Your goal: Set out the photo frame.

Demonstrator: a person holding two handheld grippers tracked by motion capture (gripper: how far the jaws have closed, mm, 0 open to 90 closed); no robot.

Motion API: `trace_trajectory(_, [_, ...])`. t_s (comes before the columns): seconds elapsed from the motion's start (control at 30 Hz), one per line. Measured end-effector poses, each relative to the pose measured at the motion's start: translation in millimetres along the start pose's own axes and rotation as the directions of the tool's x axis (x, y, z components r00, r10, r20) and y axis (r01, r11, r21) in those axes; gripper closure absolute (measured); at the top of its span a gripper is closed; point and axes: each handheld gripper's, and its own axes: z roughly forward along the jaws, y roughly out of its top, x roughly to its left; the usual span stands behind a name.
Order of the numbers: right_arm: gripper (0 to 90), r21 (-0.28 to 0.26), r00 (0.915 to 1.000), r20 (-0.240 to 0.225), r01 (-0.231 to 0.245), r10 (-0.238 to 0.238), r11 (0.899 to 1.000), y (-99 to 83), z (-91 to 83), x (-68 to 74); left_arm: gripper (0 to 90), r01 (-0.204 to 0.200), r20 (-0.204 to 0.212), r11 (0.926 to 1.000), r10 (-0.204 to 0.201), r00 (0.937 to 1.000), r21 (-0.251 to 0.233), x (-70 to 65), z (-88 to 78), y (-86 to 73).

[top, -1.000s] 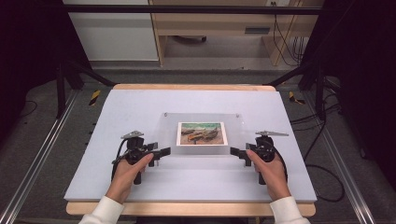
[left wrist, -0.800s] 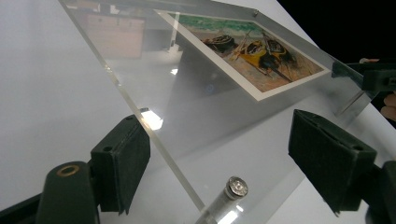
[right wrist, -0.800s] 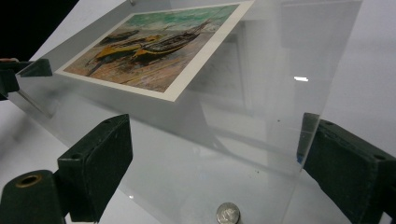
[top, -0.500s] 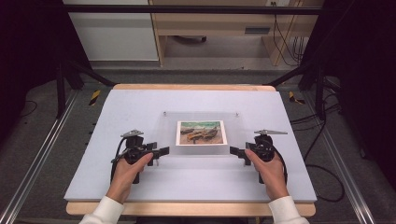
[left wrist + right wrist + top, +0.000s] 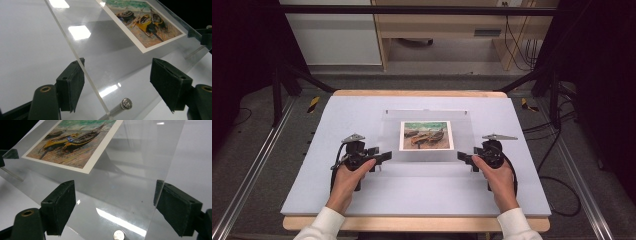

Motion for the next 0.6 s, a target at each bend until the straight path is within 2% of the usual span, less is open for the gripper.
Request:
trace_trajectory(0.07, [19.0, -0.014, 0.9996, 0.008, 0.025, -0.025, 1.000, 4.9, 4.1, -1.1, 28.6, -0.008, -0.010, 0.9999, 0.008, 0.9999, -0.007, 2.5, 2.3, 3.8])
trace_trajectory(0.33, [21.2, -0.056, 0.9970, 0.056, 0.056, -0.053, 0.997, 13.6, 9.7, -4.8, 30.6, -0.060, -0.040, 0.9978, 0.059, 0.9975, -0.027, 4.8, 12.9, 16.0])
trace_trajectory(0.4, [21.4, -0.056, 0.9962, 0.063, 0.064, -0.061, 0.996, 14.5, 9.8, -5.6, 30.6, -0.069, -0.042, 0.9972, 0.068, 0.9968, -0.029, 4.5, 12.3, 14.9])
trace_trajectory(0.47, [22.6, -0.061, 0.9955, 0.069, 0.070, -0.065, 0.996, 12.2, 8.4, -3.7, 33.3, -0.059, -0.038, 0.9976, 0.057, 0.9977, -0.038, 4.4, 9.7, 12.6])
trace_trajectory(0.6, [23.6, -0.063, 0.9936, 0.079, 0.085, -0.080, 0.994, 10.1, 6.0, -0.1, 34.3, -0.081, -0.055, 0.9958, 0.078, 0.9954, -0.043, -0.3, 3.9, 7.1])
